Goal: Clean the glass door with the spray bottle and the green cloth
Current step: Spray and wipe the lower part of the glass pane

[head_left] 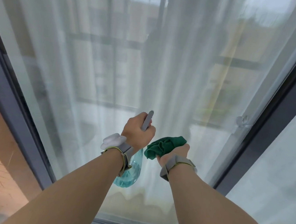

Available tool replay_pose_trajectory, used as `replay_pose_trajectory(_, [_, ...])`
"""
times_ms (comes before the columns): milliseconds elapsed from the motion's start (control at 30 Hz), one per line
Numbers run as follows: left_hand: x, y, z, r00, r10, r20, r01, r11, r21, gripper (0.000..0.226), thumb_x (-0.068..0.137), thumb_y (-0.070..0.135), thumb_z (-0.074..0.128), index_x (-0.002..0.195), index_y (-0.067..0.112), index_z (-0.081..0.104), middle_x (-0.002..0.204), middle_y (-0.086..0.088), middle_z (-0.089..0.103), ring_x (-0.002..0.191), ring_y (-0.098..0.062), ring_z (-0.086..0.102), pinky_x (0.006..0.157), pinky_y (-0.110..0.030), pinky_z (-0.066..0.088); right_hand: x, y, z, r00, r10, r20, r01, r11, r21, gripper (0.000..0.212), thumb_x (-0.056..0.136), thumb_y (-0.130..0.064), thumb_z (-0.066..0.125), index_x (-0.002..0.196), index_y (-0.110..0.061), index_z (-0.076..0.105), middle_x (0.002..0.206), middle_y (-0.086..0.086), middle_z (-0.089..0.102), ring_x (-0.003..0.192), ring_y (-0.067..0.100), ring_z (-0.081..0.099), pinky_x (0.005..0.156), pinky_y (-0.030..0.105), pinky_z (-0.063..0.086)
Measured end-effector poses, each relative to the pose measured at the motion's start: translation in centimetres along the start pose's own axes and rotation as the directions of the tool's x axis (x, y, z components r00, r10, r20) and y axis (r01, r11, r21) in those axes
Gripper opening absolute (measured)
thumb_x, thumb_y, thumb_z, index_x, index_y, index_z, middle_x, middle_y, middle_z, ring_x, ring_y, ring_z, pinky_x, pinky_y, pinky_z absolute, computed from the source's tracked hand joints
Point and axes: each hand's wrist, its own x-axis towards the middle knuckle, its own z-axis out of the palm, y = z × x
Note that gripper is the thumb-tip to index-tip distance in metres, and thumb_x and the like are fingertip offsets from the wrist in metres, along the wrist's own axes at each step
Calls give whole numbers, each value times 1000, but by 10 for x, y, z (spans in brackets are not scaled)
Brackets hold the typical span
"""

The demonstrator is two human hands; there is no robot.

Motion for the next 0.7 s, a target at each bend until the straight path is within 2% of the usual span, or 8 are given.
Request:
replay_pose_trajectory(67, [2, 0, -1, 1000, -2, 14, 2, 1000, 22, 6, 80, 18, 54, 81, 13, 57, 67, 2, 54, 58, -18, 45, 57, -32, 44, -12, -6, 7, 982, 141, -125, -128, 986, 102, 60, 55, -68, 59, 109, -41, 62, 116, -11, 64, 106, 29, 60, 88, 54, 41])
replay_pose_trajectory(167, [6, 6, 1, 997, -28, 73, 18, 990, 142, 20, 86, 12, 52, 68, 13, 44, 63, 0, 46, 58, -20, 38, 57, -30, 35, -17, -7, 16, 977, 101, -185, -86, 992, 88, 61, 59, -65, 60, 112, -34, 62, 116, -3, 65, 101, 33, 61, 88, 53, 43])
replay_pose_trajectory(233, [9, 7, 0, 996, -48, 79, 33, 982, 188, 19, 84, 17, 50, 68, 13, 42, 64, -1, 46, 60, -22, 39, 60, -32, 36, -34, -2, 25, 980, 148, -136, -137, 987, 81, 59, 65, -61, 58, 116, -32, 60, 118, 0, 64, 101, 34, 61, 88, 52, 45])
replay_pose_trajectory(333, [14, -1, -12, 995, -87, 50, 78, 985, 156, 12, 84, 17, 53, 77, 8, 51, 69, -3, 51, 63, -23, 43, 62, -35, 40, -31, 10, 43, 975, 201, -98, -189, 974, 126, 49, 82, -51, 50, 119, -20, 57, 120, 8, 60, 102, 37, 57, 89, 51, 50])
replay_pose_trajectory(467, [16, -21, -41, 996, -85, -5, 85, 995, 44, 11, 77, 21, 56, 80, 10, 54, 67, 1, 52, 60, -19, 46, 58, -34, 44, -29, 33, 63, 949, 315, -6, -309, 936, 167, 47, 87, -46, 41, 123, -18, 54, 126, 14, 55, 109, 44, 53, 86, 62, 48])
replay_pose_trajectory(567, [16, -29, -57, 999, -45, 7, 45, 998, 39, 7, 80, 18, 58, 81, 12, 55, 68, 1, 52, 60, -16, 44, 57, -31, 43, -12, 37, 78, 943, 333, 28, -332, 925, 182, 44, 91, -41, 36, 122, -16, 55, 126, 18, 55, 109, 46, 53, 77, 66, 48])
replay_pose_trajectory(633, [20, -29, -65, 1000, -29, 7, 29, 997, 72, 8, 78, 20, 56, 80, 13, 55, 72, -7, 57, 62, -17, 45, 60, -33, 45, 1, 36, 85, 937, 351, -5, -337, 904, 262, 40, 88, -35, 43, 122, -21, 56, 126, 15, 55, 111, 46, 51, 79, 67, 45])
replay_pose_trajectory(700, [25, -26, -70, 999, -31, 7, 30, 997, 77, 11, 74, 23, 52, 78, 13, 53, 75, -12, 58, 62, -19, 45, 60, -33, 45, 14, 29, 87, 938, 346, -23, -325, 900, 292, 46, 77, -32, 49, 123, -32, 57, 127, 4, 58, 113, 41, 50, 88, 62, 40])
